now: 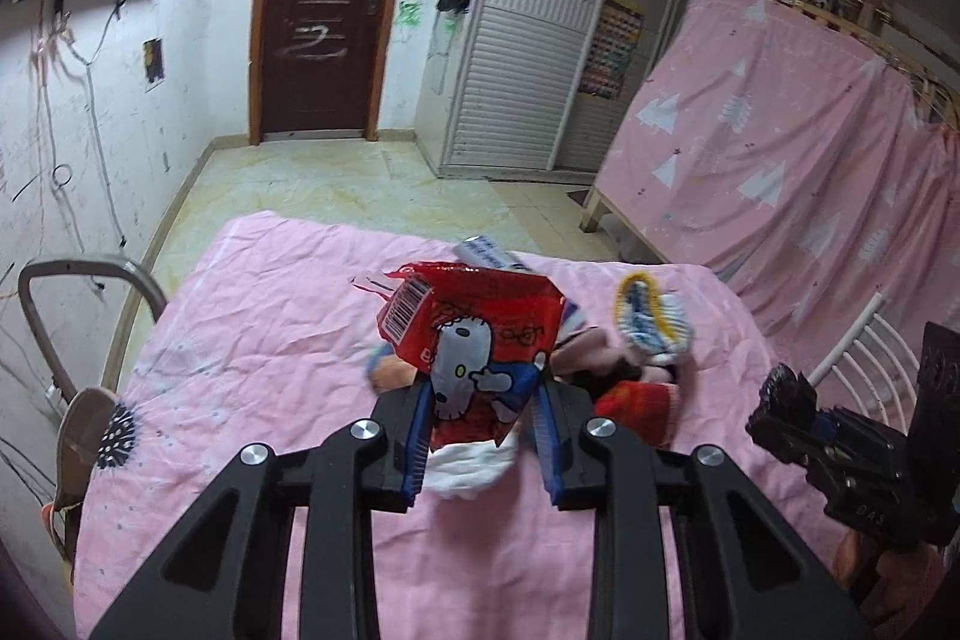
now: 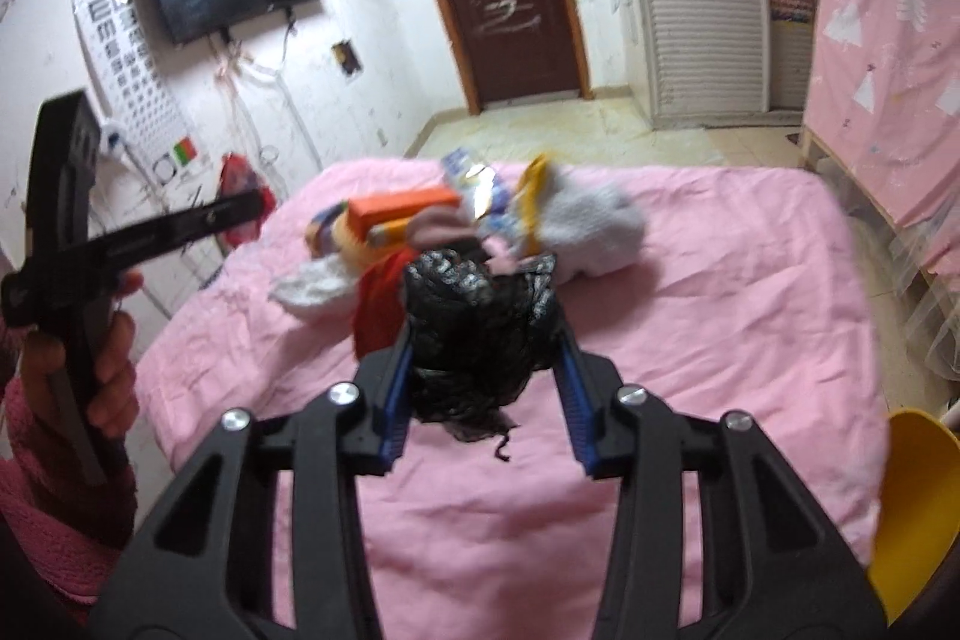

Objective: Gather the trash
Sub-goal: 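Carry both bags to the yellow bucket and open both grippers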

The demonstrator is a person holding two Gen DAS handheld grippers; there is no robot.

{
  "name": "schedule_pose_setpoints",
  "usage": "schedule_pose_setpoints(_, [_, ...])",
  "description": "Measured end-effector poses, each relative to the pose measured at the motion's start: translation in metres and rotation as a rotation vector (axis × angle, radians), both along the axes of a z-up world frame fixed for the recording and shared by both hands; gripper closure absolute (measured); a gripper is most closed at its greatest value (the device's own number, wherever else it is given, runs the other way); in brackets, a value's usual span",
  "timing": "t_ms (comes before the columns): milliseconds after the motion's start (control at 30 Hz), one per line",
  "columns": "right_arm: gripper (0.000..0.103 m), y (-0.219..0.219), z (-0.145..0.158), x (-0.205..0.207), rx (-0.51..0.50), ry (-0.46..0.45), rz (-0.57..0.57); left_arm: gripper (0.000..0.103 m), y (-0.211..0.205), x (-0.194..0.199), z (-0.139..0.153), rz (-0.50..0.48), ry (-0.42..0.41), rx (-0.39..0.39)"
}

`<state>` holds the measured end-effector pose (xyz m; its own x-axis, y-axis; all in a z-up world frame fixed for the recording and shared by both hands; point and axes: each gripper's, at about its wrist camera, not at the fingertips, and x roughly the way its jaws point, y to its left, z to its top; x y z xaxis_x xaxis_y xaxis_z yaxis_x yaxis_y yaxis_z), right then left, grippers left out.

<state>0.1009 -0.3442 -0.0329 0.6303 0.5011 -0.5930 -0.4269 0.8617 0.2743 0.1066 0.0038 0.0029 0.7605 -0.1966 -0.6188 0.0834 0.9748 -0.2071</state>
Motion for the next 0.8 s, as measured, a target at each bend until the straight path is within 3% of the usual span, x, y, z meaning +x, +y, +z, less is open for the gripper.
schedule_pose_setpoints(367, [0.062, -0.094, 0.016, -0.012, 0.055, -0.065, -0.202, 0.083, -0.085, 0.000, 0.013, -0.176, -0.033, 0.018])
schedule_pose_setpoints(800, [0.062, -0.200, 0.014, -0.046, 0.095, -0.091, -0.448, 0.083, -0.199, -0.008, 0.023, -0.424, -0.045, 0.026])
